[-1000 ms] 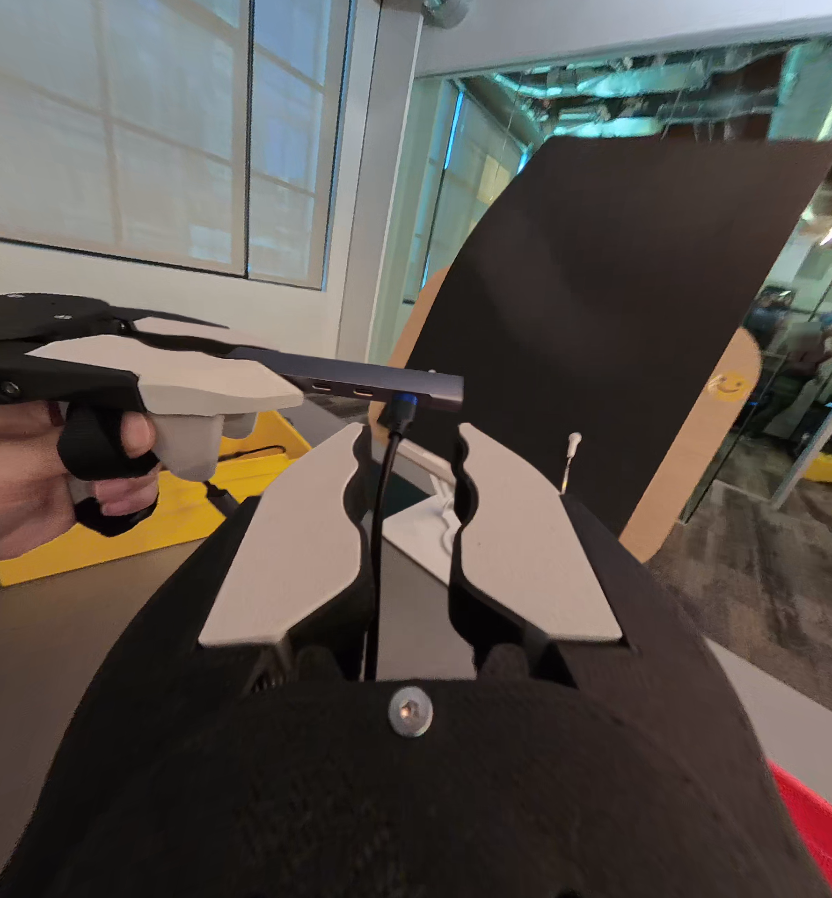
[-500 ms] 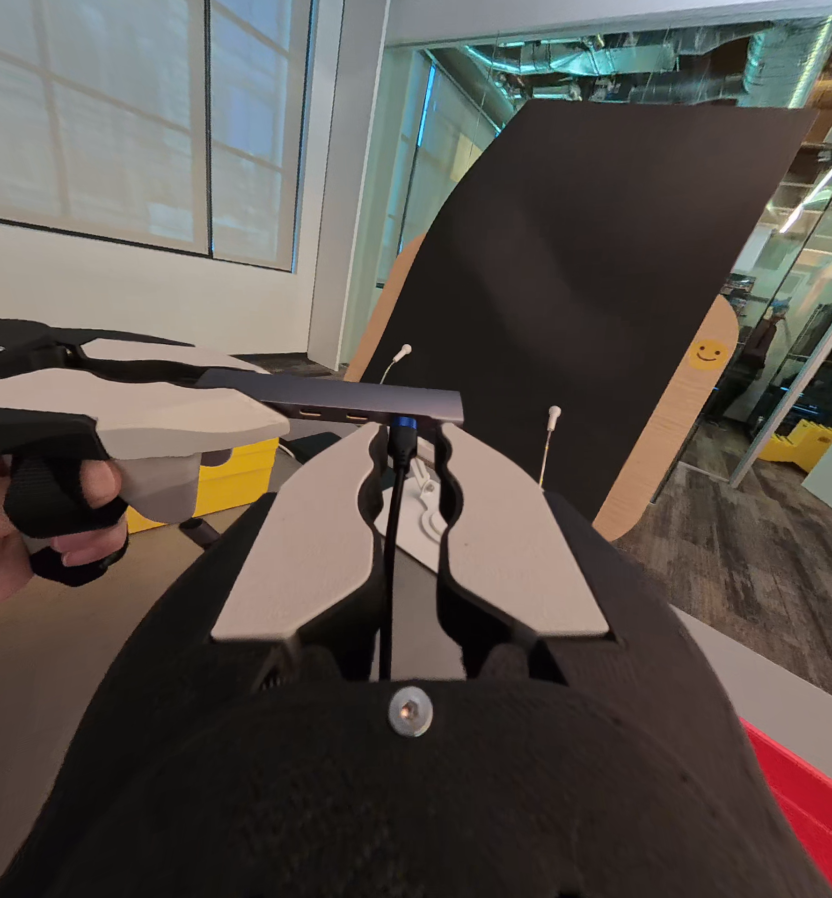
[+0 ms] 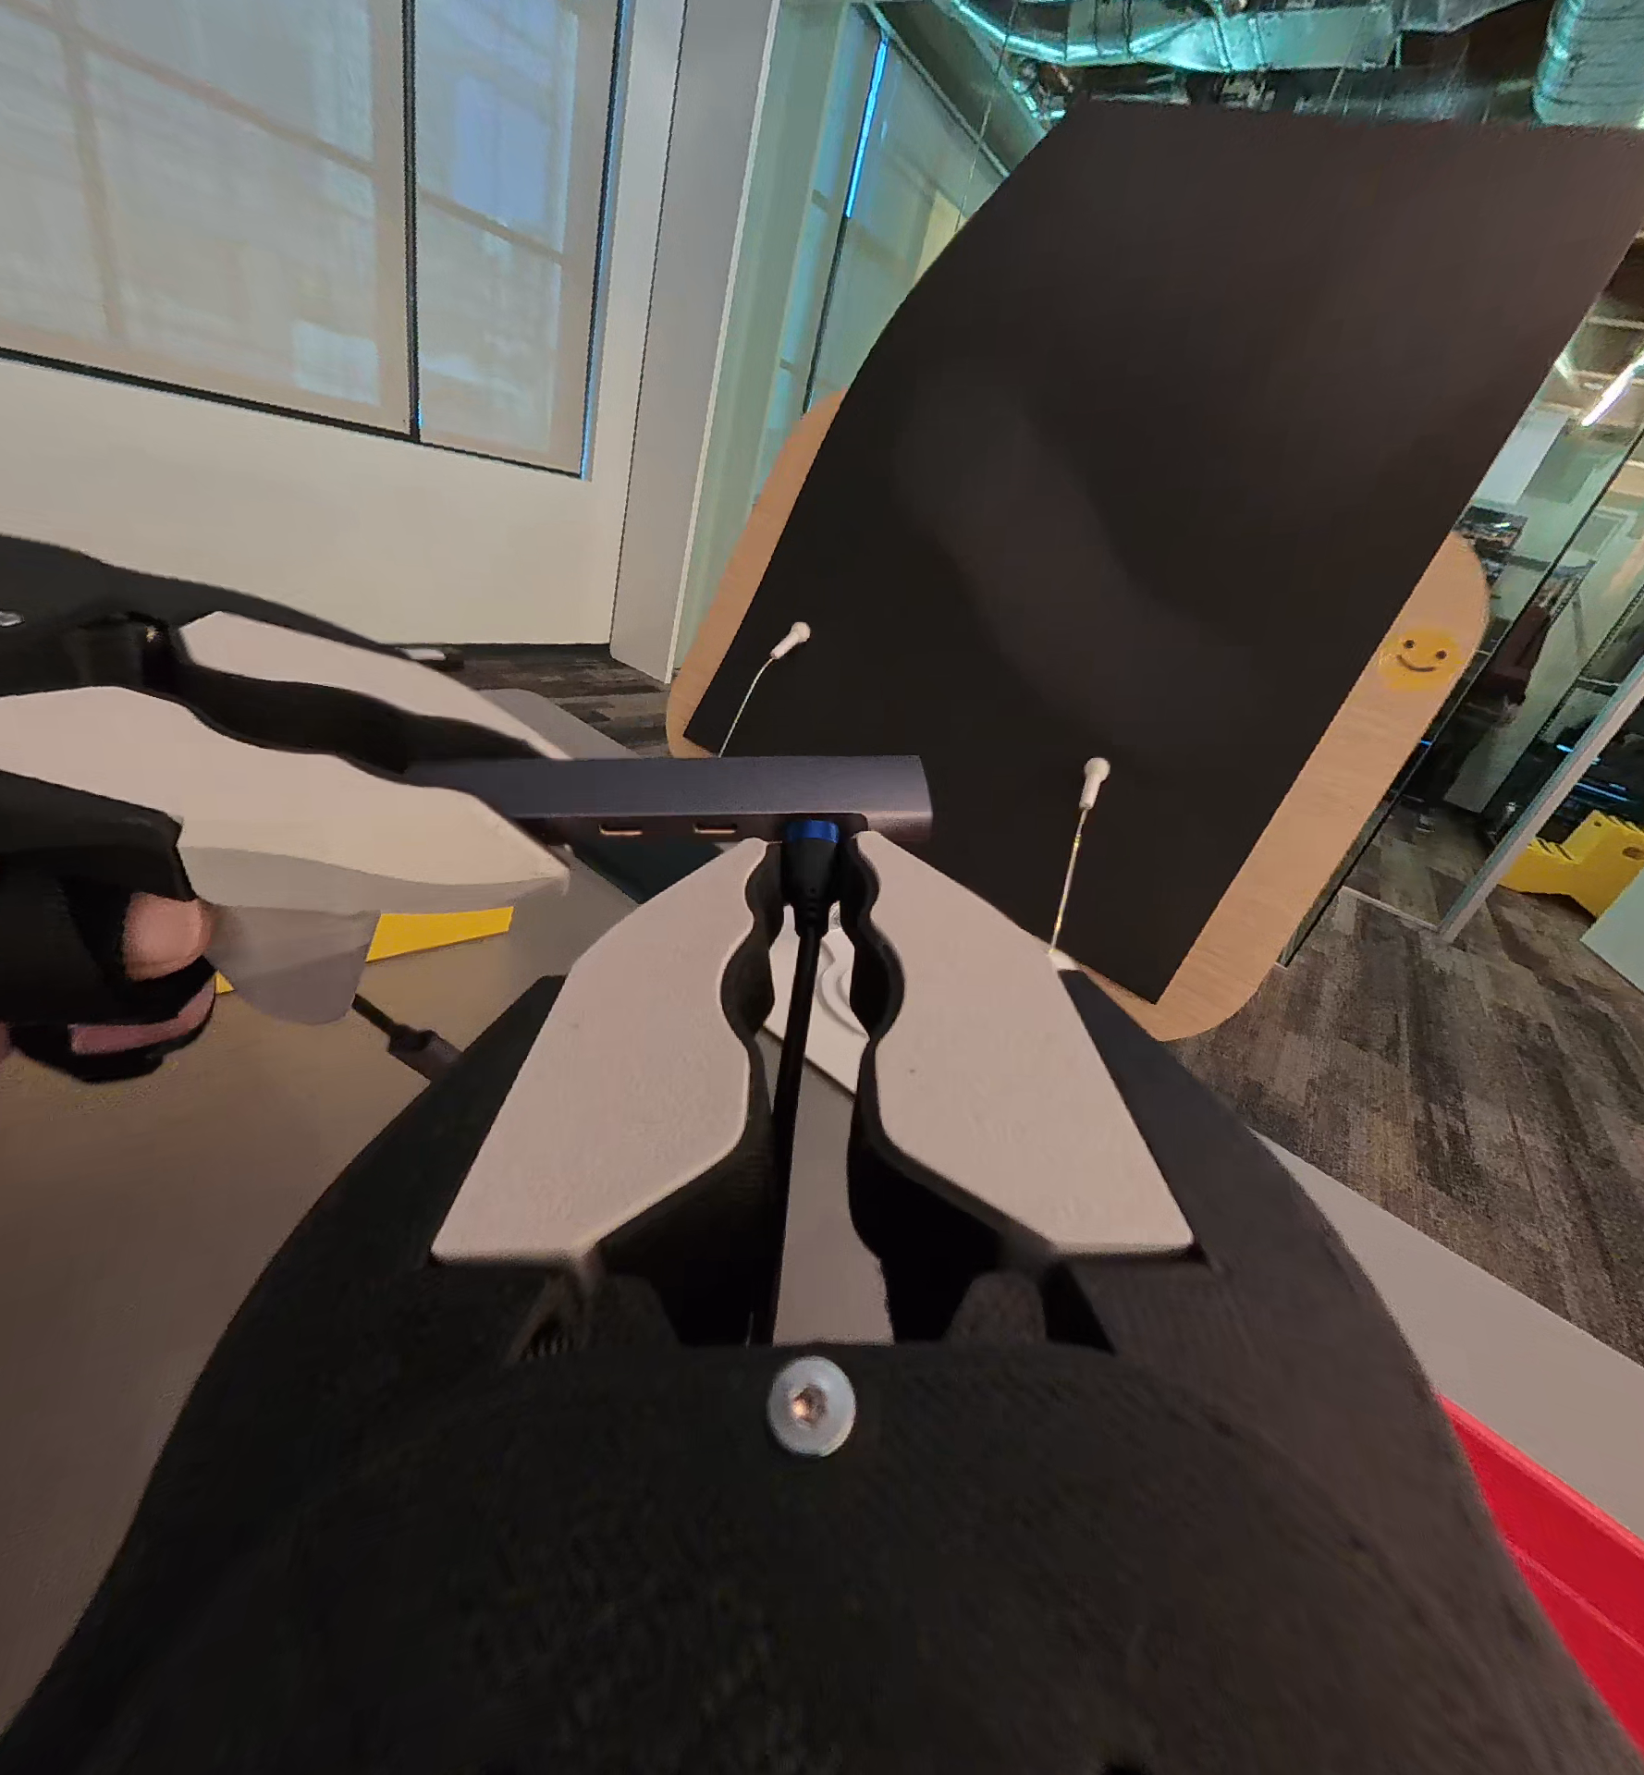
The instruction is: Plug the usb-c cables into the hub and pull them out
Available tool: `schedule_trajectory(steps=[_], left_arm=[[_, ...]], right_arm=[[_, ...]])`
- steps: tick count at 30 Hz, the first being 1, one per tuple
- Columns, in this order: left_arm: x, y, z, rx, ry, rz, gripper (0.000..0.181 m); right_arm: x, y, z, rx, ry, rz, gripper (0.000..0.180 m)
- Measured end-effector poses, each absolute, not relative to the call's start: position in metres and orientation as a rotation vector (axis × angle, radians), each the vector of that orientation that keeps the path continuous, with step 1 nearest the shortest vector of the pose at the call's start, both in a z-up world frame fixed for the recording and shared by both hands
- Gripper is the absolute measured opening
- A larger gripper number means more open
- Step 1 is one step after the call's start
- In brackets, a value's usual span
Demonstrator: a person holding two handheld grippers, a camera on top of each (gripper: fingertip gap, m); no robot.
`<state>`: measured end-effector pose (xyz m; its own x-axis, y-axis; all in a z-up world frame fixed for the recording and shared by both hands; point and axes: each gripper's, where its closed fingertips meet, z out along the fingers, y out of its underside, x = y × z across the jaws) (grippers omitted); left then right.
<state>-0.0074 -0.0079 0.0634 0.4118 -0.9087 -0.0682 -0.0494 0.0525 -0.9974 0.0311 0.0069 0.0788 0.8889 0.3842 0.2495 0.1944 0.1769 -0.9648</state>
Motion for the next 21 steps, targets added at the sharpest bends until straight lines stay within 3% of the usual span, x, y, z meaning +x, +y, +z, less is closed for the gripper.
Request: schedule_trajectory(steps=[6, 16, 21], left_arm=[[-0.007, -0.001, 0.050, -1.437, 1.068, -0.729, 0.048], [-0.011, 0.014, 0.025, -1.536, 1.166, -0.550, 0.024], [-0.010, 0.024, 0.017, -1.563, 1.123, -0.610, 0.023]], right_arm=[[0.023, 0.010, 0.069, -1.421, -0.548, 0.117, 0.012], [0.002, 0.011, 0.050, -1.421, -0.652, -0.045, 0.012], [0.004, 0.022, 0.039, -1.445, -0.576, 0.010, 0.012]])
